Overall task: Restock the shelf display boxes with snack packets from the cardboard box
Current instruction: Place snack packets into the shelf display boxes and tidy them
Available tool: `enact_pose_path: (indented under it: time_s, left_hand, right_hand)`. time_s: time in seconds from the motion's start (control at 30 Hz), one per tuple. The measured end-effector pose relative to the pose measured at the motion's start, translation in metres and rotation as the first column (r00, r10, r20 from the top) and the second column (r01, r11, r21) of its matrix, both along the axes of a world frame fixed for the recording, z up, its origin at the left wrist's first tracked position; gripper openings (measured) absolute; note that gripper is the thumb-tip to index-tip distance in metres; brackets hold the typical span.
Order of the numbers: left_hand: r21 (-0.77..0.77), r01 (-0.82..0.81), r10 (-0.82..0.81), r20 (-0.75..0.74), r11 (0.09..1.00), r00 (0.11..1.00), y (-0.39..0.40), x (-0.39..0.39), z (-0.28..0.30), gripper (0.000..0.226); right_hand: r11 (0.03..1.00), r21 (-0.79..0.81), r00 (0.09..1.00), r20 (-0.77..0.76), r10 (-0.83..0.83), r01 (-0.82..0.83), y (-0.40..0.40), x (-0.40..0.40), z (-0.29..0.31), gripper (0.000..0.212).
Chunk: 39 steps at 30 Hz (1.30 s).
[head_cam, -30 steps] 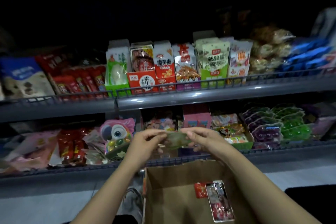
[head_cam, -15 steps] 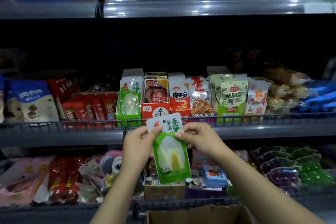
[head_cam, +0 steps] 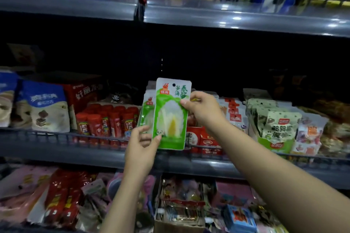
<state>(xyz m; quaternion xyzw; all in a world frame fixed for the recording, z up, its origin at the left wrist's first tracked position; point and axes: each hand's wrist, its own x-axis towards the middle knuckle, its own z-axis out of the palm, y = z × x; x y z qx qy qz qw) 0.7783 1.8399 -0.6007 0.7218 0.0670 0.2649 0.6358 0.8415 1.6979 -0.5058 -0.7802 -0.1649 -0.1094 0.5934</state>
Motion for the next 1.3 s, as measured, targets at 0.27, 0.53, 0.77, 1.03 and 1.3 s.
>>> enact_pose_path:
  time_s: [0.27, 0.53, 0.77, 1.03, 1.3]
  left_hand:
    - [0.528, -0.08, 0.041, 0.084, 0.845, 0.996, 0.01, 0.023, -0.017, 0.059]
    - [0.727, -0.073, 0.151, -0.042, 0.683, 0.988, 0.013, 0.037, -0.033, 0.062]
    - [0.788, -0.088, 0.205, -0.049, 0.61, 0.978, 0.01, 0.038, -0.04, 0.063]
    - [0.816, -0.107, 0.184, 0.0, 0.568, 0.983, 0.01, 0.039, -0.047, 0.065]
    - [0.82, -0.082, 0.166, -0.016, 0.567, 0.986, 0.01, 0.033, -0.047, 0.064]
  right_hand:
    - [0.998, 0.056, 0.999, -0.008, -0.034, 0.034, 0.045, 0.053, 0.014, 0.018]
    - [0.994, -0.094, 0.997, -0.045, -0.063, 0.059, 0.066, 0.078, -0.003, 0.011]
    - [0.944, -0.327, 0.987, -0.126, -0.098, 0.051, 0.064, 0.086, -0.023, 0.032]
    - [0.804, -0.588, 0.981, -0.09, -0.174, 0.089, 0.065, 0.082, -0.025, 0.042]
    - [0.93, -0.345, 0.988, -0.045, -0.149, 0.125, 0.053, 0.06, -0.034, 0.016]
